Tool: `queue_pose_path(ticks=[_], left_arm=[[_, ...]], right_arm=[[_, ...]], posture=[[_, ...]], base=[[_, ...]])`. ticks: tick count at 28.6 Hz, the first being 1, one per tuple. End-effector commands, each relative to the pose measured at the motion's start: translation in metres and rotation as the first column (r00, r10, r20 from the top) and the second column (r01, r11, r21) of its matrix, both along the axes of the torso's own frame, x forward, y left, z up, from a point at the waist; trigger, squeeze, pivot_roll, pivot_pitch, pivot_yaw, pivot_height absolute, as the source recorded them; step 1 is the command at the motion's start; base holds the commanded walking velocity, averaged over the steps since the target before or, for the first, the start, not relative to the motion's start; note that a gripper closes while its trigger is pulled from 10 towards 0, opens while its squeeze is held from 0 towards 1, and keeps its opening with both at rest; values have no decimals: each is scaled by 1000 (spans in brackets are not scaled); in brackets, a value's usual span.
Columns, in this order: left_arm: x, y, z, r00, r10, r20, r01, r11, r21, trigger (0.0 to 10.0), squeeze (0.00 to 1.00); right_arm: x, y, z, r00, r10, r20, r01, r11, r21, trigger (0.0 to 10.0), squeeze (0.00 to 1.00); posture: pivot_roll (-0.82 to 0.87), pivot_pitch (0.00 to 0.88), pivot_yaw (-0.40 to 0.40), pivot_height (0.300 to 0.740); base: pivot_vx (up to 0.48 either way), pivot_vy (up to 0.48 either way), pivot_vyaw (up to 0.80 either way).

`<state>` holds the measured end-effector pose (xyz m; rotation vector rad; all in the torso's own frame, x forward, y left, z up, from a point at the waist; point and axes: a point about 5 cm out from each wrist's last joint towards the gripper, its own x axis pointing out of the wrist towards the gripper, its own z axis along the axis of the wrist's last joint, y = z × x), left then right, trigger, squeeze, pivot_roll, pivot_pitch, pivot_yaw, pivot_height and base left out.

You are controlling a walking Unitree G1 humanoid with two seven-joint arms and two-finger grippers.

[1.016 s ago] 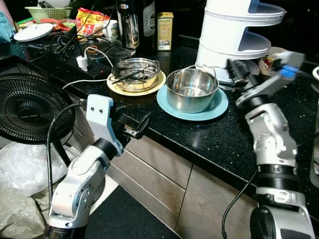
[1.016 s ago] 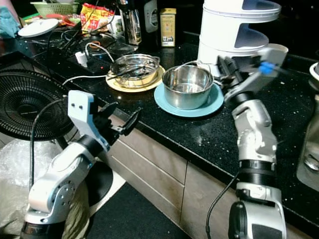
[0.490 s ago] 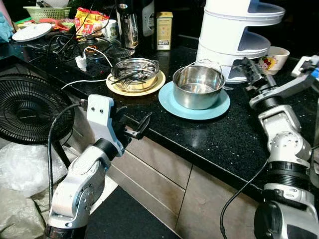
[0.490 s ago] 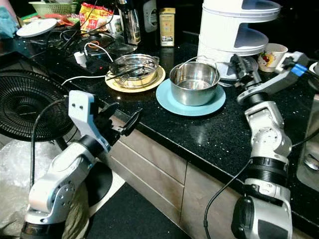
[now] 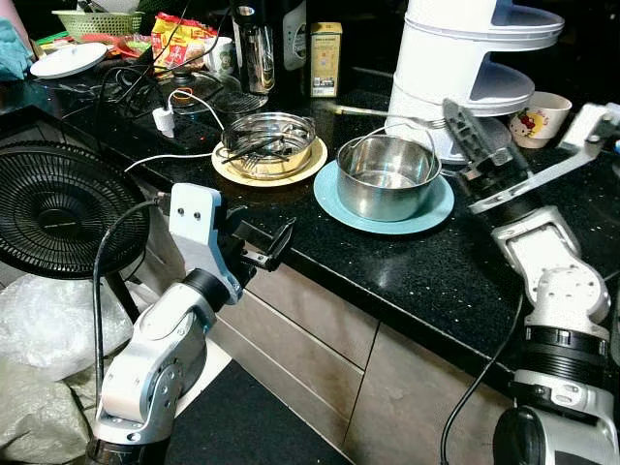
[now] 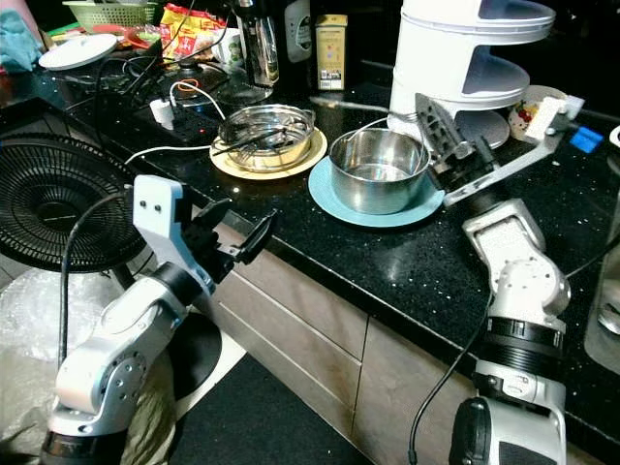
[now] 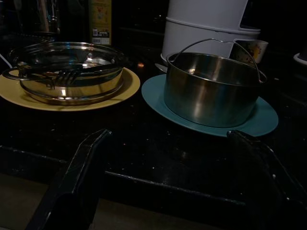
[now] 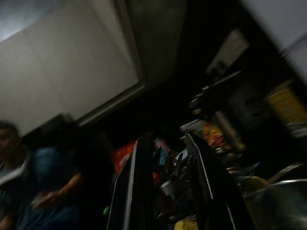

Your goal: Kitchen organization

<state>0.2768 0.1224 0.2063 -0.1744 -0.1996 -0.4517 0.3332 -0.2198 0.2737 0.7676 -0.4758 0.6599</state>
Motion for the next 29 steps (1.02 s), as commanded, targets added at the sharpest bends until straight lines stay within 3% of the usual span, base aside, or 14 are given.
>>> queue_pose_path(ticks=[1, 6, 18, 20, 22, 24, 26, 28, 29], left_arm=[[-1, -1, 2, 1000, -9, 5, 8, 1000, 1, 10000, 0], [-1, -3, 4, 1000, -25, 9, 25, 1000, -6, 10000, 0], [-8, -18, 6, 989, -146, 20, 146, 989, -34, 10000, 0], [-9, -19, 5, 988, -156, 18, 156, 987, -32, 10000, 0], [-9, -19, 5, 988, -156, 18, 157, 987, -32, 10000, 0], [-9, -19, 5, 987, -161, 16, 161, 986, -30, 10000, 0], [-9, -19, 5, 987, -163, 15, 163, 986, -29, 10000, 0], [-9, -20, 5, 986, -165, 14, 165, 986, -27, 10000, 0], [-9, -20, 5, 986, -165, 14, 165, 986, -27, 10000, 0]], right_arm=[[1, -4, 2, 1000, -13, -5, 13, 1000, 27, 0, 0], [2, -24, -1, 997, -69, -40, 70, 997, 33, 0, 0], [3, -37, -2, 987, -148, -68, 148, 989, 5, 0, 0], [12, -42, -9, 956, -266, -122, 259, 963, -73, 0, 0], [14, -43, -10, 947, -290, -137, 280, 956, -88, 0, 0], [20, -48, -16, 898, -407, -168, 374, 906, -197, 0, 0], [22, -49, -17, 877, -451, -168, 404, 880, -251, 0, 0], [26, -42, -22, 845, -509, -163, 420, 821, -386, 0, 0], [26, -42, -22, 845, -509, -163, 420, 821, -386, 0, 0]], posture=[[20, 0, 9, 740], [18, 0, 9, 740], [14, 0, 10, 740], [15, 0, 11, 740], [15, 0, 11, 740], [17, 0, 9, 740], [16, 0, 9, 740], [16, 0, 10, 740], [16, 0, 10, 740]], base=[[0, 0, 0], [0, 0, -640], [0, 0, -800], [0, 0, -800], [0, 0, -800], [0, 0, -800], [0, 0, -800], [0, 0, -800], [0, 0, -800]])
